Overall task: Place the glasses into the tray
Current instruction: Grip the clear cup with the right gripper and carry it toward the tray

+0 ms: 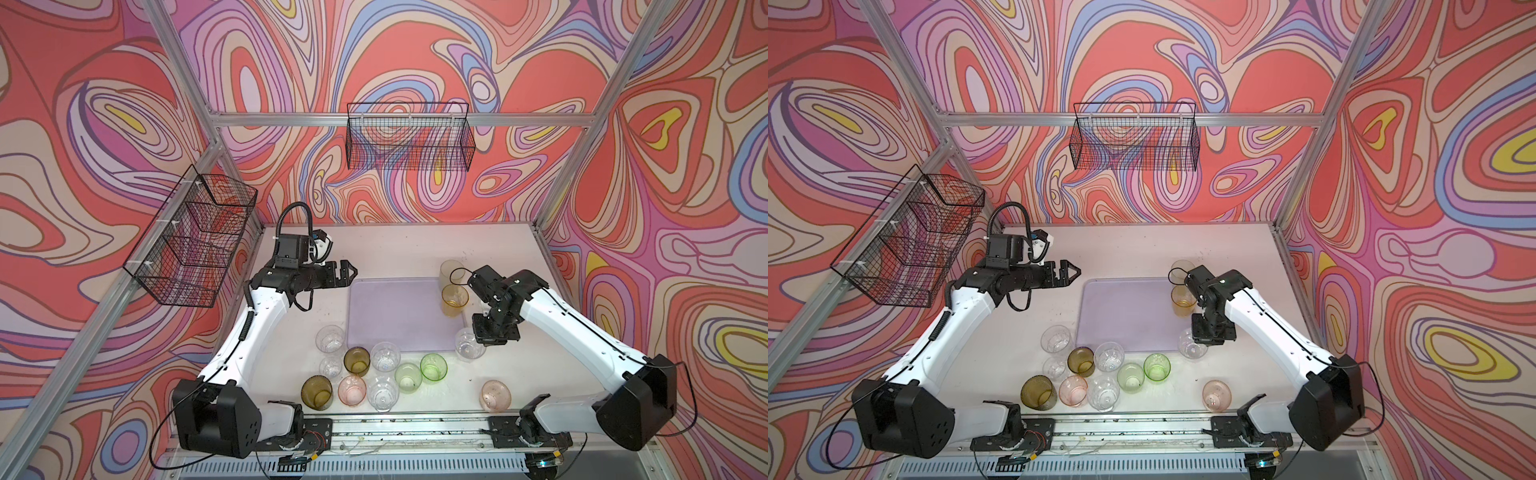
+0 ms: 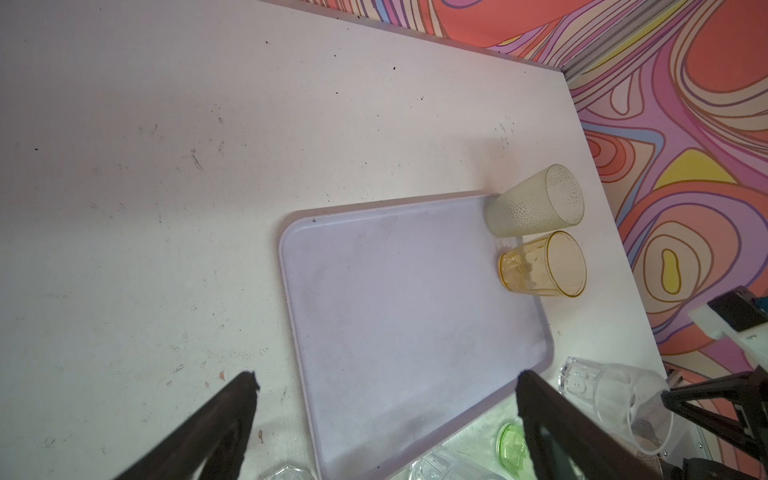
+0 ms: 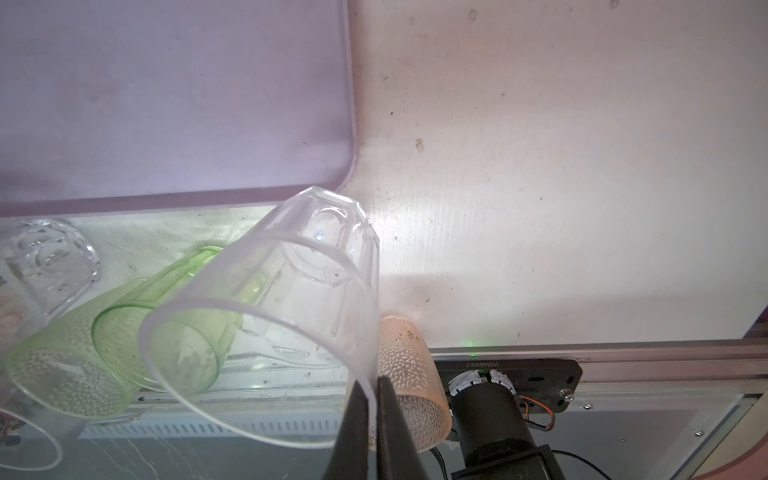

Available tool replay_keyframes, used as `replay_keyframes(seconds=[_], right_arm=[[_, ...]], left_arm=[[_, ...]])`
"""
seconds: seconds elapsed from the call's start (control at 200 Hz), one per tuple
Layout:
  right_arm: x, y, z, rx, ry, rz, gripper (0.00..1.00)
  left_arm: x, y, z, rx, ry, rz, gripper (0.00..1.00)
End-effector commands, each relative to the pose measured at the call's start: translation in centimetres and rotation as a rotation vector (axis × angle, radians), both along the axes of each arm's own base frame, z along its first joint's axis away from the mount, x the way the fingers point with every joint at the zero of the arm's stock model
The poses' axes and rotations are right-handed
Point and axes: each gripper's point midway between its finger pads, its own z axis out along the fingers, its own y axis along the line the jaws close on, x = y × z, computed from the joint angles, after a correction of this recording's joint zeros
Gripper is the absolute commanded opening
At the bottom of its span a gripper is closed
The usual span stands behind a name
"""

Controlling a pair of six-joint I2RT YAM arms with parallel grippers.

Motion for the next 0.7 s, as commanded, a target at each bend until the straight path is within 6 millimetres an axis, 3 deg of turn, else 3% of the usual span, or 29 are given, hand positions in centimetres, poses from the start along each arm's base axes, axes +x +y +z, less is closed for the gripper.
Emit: replay_keyframes(seconds=[0.0,0.356,0.696], right_arm=[[2.0,0.8,0.5,0.037,-0.049,0.016,0.0],[5.0,1.6,-0.7,0.068,-0.065,0.002,0.0],[5.8,2.0,-2.1,0.077,-0.062,-0.007,0.0]], left_arm=[[0.0,0.1,0.3,-0.01,-0.011,0.003,1.0],[0.0,0.1,0.2,-0.009,-0.008,0.003,1.0],[0.0,0.0,0.0,-0.012,-0.003,0.002,1.0]])
